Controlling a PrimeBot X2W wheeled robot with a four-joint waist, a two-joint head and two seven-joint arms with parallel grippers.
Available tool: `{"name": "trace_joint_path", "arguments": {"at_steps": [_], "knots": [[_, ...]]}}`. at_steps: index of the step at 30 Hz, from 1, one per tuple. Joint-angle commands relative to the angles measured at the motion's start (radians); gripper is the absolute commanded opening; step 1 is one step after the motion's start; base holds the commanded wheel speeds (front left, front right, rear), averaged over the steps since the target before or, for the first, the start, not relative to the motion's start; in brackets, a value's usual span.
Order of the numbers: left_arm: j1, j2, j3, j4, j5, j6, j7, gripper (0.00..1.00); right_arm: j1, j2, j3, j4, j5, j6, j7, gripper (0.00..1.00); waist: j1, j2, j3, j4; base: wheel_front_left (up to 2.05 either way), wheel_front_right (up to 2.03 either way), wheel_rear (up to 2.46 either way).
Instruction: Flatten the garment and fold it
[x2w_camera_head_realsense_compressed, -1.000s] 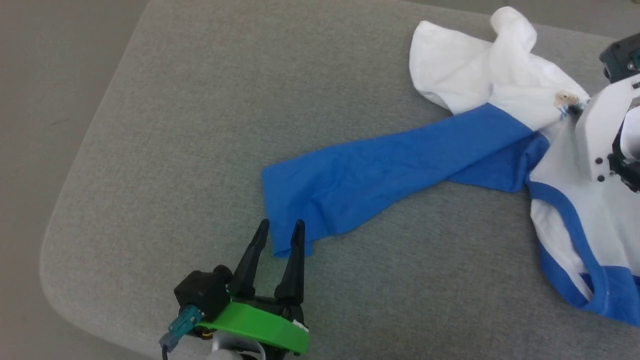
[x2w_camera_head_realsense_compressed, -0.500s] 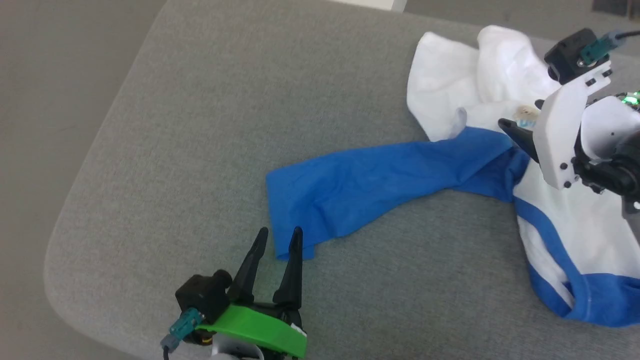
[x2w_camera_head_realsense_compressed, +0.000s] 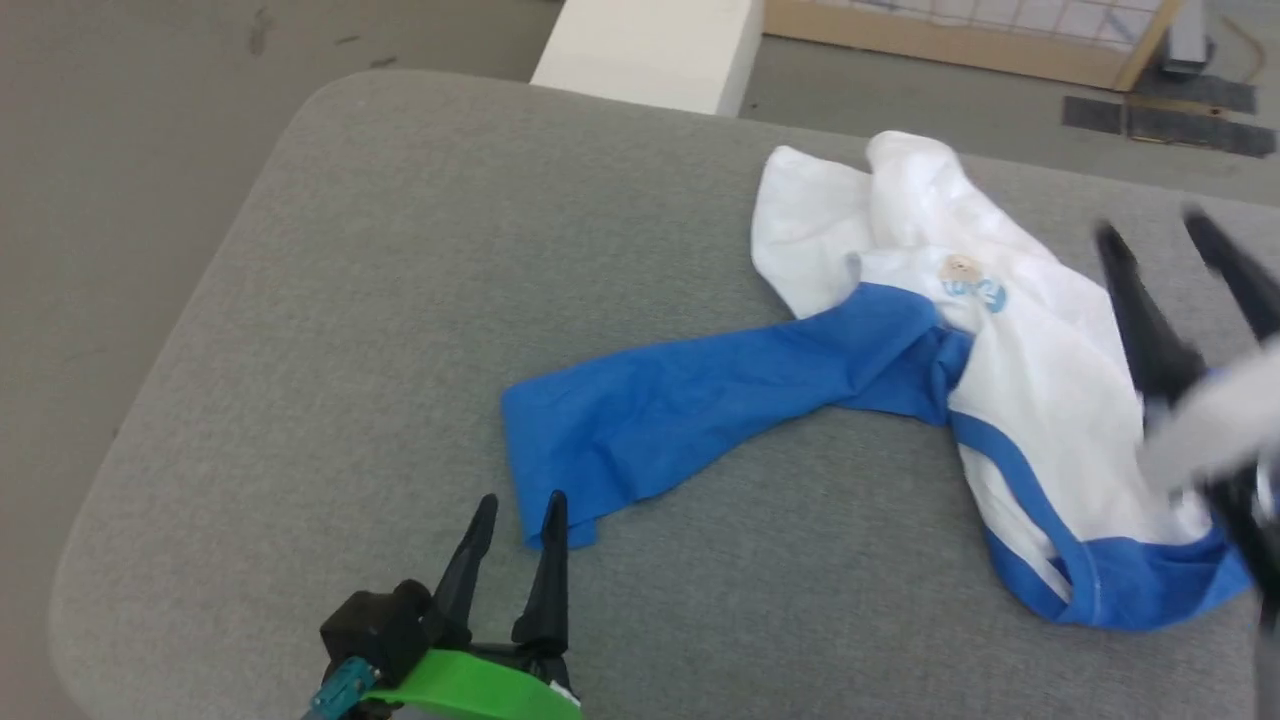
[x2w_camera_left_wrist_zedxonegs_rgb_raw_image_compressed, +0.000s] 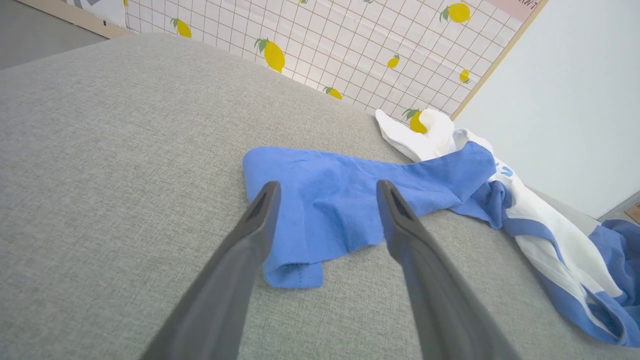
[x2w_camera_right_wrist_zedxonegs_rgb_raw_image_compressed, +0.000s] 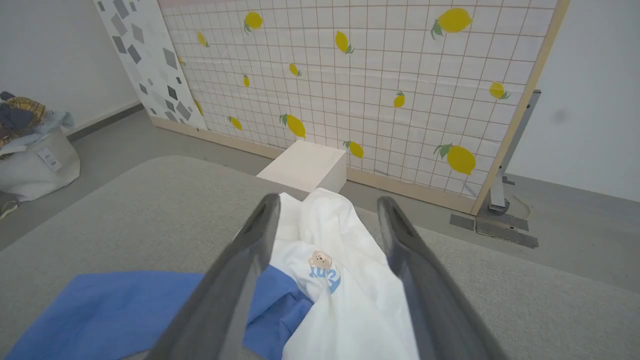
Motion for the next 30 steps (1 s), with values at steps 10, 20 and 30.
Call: {"name": "trace_joint_path", "arguments": {"at_steps": [10, 20, 30], "knots": [[0.045, -0.003, 0.065, -0.083, 0.032, -0.008, -0.005, 1.0, 0.437, 0.22, -0.197, -0.032, -0.084, -0.001, -0.498, 1.0, 0.0, 0.0, 0.006, -0.149, 0.0, 0.0, 0.0], [-0.037, 0.015, 0.061, -0.089, 0.145, -0.032, 0.005, 1.0, 0.463, 0.221, -0.133, 0.088, -0.043, -0.001, -0.642, 1.0, 0.0, 0.0, 0.007, -0.249, 0.0, 0.0, 0.0], [-0.451, 0.036, -0.11, 0.073, 0.215, -0.094, 0.415, 1.0, 0.436, 0.221, -0.107, 0.127, -0.026, -0.001, -0.658, 1.0, 0.0, 0.0, 0.059, -0.258, 0.0, 0.0, 0.0]]}}
